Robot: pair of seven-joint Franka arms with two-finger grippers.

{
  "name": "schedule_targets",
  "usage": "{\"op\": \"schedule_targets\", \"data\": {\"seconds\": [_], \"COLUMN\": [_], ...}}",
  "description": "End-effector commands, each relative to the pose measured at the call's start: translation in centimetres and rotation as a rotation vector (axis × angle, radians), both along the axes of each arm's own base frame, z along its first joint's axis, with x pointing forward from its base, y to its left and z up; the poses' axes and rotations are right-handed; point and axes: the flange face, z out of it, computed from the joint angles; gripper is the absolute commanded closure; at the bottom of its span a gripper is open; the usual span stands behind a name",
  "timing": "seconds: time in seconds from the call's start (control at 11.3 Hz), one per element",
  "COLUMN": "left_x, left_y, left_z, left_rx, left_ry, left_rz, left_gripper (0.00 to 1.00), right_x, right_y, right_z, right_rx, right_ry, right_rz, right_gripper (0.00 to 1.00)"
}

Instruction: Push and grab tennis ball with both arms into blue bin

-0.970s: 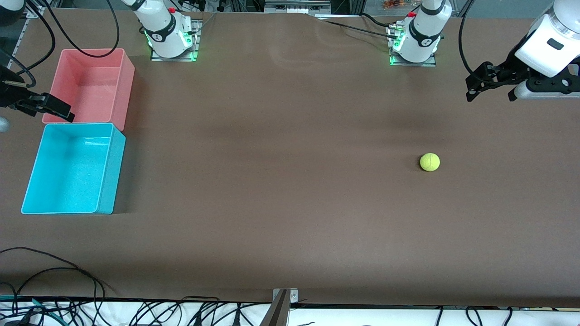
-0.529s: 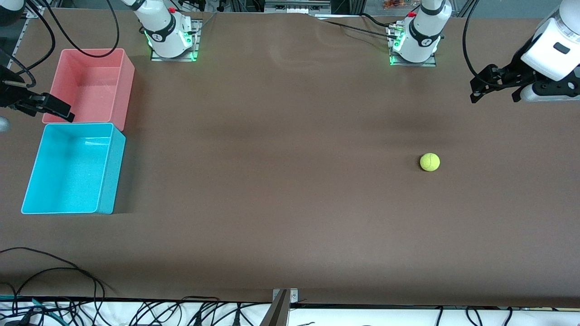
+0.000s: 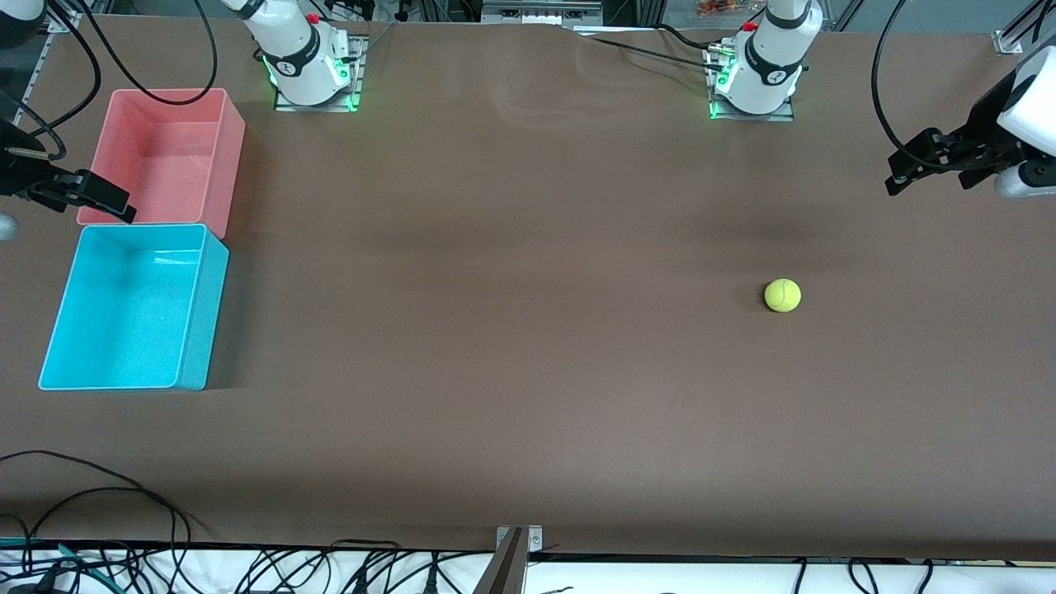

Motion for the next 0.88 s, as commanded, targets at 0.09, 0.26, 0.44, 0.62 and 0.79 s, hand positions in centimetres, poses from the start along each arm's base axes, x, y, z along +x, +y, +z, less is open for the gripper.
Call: {"op": "schedule_targets", "data": {"seconds": [0.09,0.26,0.44,0.62,0.79], "left_x": [0.25,0.25,0.23,0.23,0.23], "left_y": [-0.18,-0.2,-0.51,-0.6,-0.51], "left_z": [0.51,0.59,0.59,0.58,0.59], "left_rx": [-0.015,-0.016,-0.015,-0.015,-0.015], "left_ry": [0.005,0.004,0.004,0.004,0.004], "left_rz": [-0.005,-0.005,-0.01,-0.01,-0.008], "left_gripper": [0.0,0.0,0.0,0.0,0.0], "right_x": [0.11,0.09,0.04,0.04,0.04], "right_y": [-0.1,-0.19,-0.06,-0.04,0.13], "right_z": [0.34,0.32,0.4,0.4,0.32], "right_rx": [0.003,0.003,0.015,0.017,0.017], "right_ry": [0.001,0.003,0.002,0.002,0.003], "right_rz": [0.014,0.014,0.011,0.012,0.014], "right_gripper": [0.0,0.0,0.0,0.0,0.0]}}
